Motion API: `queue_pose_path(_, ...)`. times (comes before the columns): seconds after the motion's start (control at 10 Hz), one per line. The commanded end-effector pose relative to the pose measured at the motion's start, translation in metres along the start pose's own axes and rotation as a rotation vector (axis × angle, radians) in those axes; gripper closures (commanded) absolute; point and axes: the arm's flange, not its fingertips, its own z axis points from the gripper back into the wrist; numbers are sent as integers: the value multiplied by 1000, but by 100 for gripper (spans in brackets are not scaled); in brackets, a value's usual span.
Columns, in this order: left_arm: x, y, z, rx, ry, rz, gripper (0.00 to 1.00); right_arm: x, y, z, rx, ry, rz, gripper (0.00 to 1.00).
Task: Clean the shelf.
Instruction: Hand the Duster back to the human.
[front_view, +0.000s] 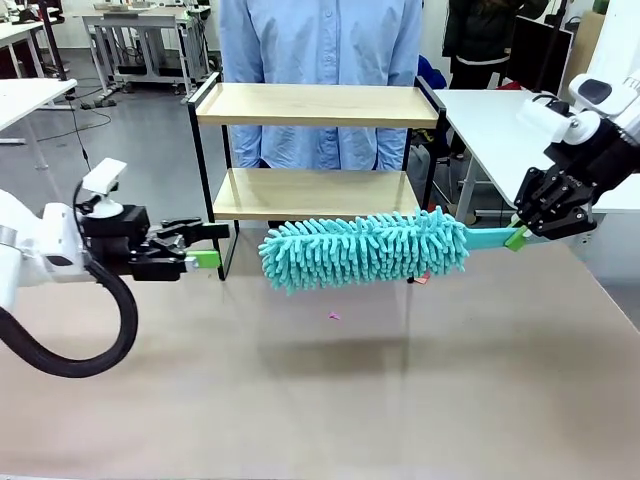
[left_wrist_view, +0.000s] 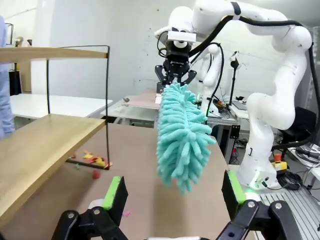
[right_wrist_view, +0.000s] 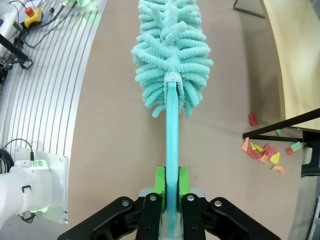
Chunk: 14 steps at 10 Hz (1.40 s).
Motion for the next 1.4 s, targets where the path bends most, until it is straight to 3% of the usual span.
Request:
queue_pose_path(0.0,-14,3,-22,3,0,-27,0,1,2,-1,-18,-40,0,87)
queue_pose_path(1.2,-20,13,-129,-161,-17,-48,0,1,2,-1,-18,-40,0,87)
queue_pose_path(1.3,-20,13,-131,-151,-26,-36,58,1,2,-1,-18,-40,0,87)
